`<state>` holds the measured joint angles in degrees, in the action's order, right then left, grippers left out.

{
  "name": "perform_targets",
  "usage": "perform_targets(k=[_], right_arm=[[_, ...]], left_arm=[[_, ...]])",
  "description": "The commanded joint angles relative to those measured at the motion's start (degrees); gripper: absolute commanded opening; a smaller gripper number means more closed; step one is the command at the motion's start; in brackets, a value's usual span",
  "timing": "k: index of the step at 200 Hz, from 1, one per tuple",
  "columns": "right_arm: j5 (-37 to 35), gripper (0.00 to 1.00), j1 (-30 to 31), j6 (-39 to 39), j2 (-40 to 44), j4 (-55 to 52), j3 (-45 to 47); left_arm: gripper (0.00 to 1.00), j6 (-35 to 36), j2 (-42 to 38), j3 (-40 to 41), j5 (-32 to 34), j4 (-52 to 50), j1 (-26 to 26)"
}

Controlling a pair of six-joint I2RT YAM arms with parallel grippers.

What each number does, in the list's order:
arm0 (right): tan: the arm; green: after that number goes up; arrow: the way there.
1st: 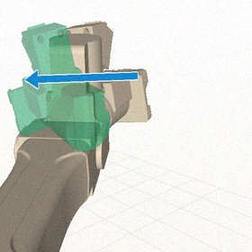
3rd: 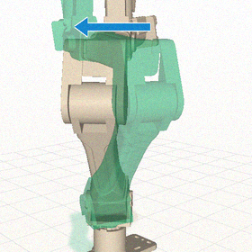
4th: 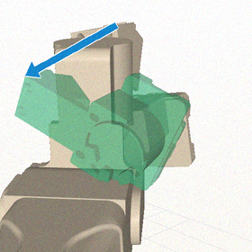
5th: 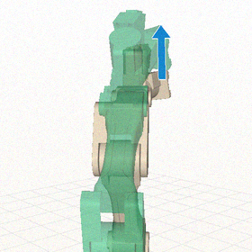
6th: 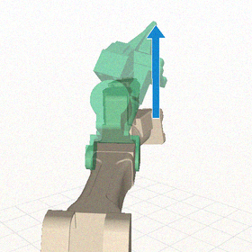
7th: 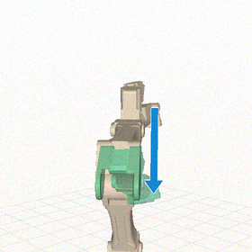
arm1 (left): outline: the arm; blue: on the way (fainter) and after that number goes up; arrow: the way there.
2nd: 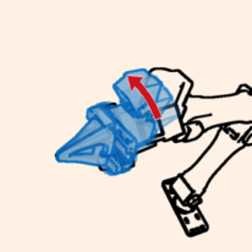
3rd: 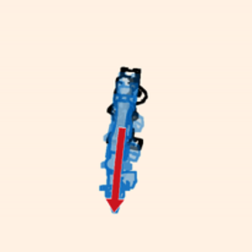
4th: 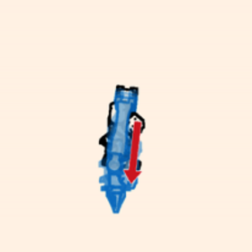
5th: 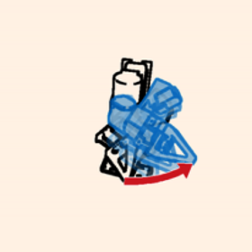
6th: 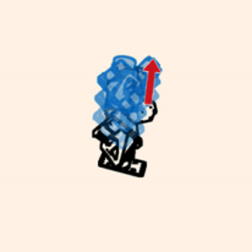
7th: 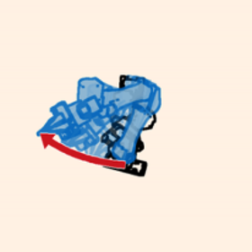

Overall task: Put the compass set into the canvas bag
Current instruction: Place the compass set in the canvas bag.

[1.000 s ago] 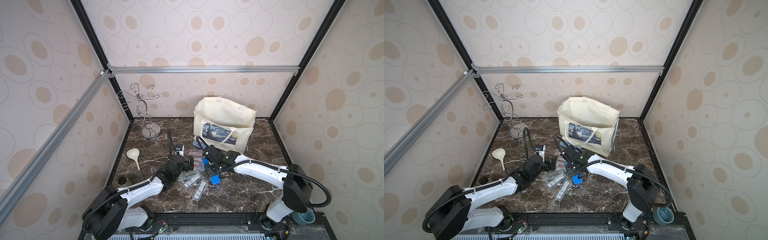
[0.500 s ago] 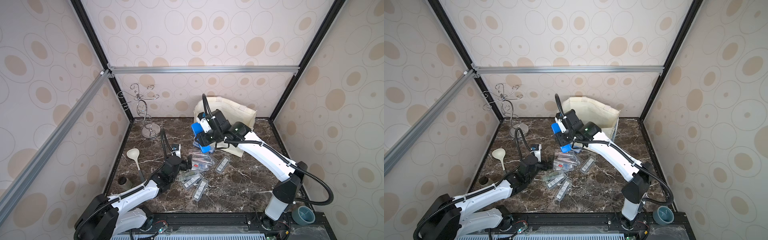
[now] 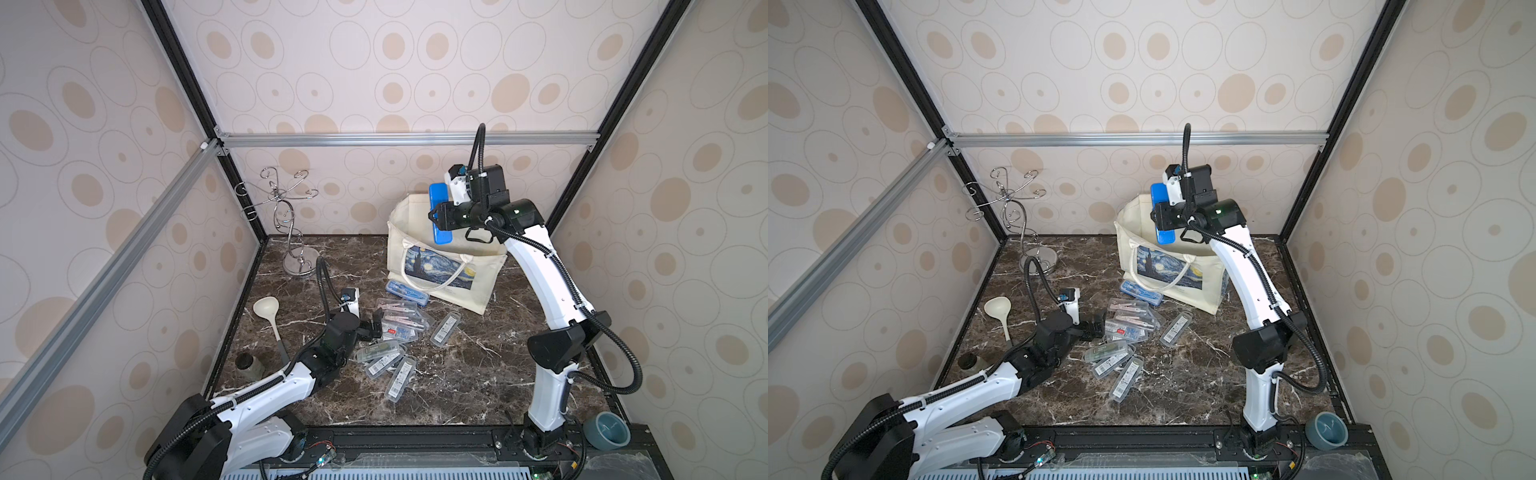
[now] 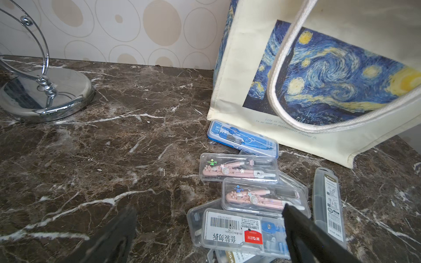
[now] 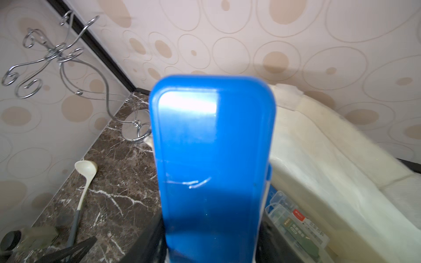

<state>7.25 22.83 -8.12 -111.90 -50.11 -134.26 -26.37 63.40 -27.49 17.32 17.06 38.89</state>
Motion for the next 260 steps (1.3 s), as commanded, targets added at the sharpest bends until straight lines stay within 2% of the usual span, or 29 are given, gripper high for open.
perform_targets(k=[1, 46, 96, 149, 193, 260], right_arm=[[-0.68, 0.53, -1.28, 2.66, -1.63, 0.63, 0.05], [-5.24, 0.54, -1.74, 11.07, -3.32, -1.3, 6.83], [-5.46, 0.54, -2.75, 17.44, -6.53, -6.21, 8.71], [-3.13, 0.56, -5.99, 18.88, -12.02, -12.91, 3.63], [-4.99, 0.57, -6.51, 19.63, -17.44, -17.51, -1.31], [-7.95, 0.6, -6.49, 19.63, -19.5, -18.91, -1.62]], left_arm=[[1.0, 0.13, 1.06, -0.95, 0.63, -0.06, -0.58], [1.0, 1.7, 3.33, -2.02, -1.47, 1.13, -0.62], [1.0, 2.14, 4.87, -3.34, -3.67, 0.86, -0.66], [1.0, 1.76, 5.24, -3.44, -3.97, 1.09, -0.62], [1.0, 1.5, 5.41, -3.71, -4.24, 0.8, -0.62], [1.0, 0.54, 8.09, -6.7, -1.78, -7.22, -0.58]])
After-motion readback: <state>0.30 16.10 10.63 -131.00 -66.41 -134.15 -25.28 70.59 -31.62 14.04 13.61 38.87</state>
